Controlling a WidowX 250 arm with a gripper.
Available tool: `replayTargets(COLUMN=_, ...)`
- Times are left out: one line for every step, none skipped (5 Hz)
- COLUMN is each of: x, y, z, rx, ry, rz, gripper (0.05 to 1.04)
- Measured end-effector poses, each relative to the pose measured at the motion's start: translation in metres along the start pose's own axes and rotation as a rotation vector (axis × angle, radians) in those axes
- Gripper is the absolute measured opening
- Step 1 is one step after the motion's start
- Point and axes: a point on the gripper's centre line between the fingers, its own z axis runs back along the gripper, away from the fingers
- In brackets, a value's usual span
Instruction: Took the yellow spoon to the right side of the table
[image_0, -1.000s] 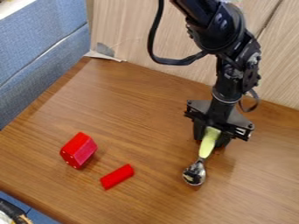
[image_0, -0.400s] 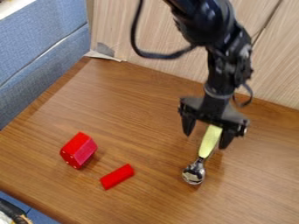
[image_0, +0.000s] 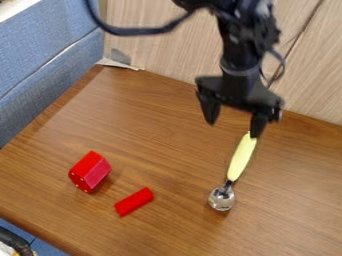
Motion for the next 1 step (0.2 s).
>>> replayTargets(x=0.0005, y=0.0014, z=0.0018, rx=-0.001, ry=-0.006, rz=0.000, gripper=1.000)
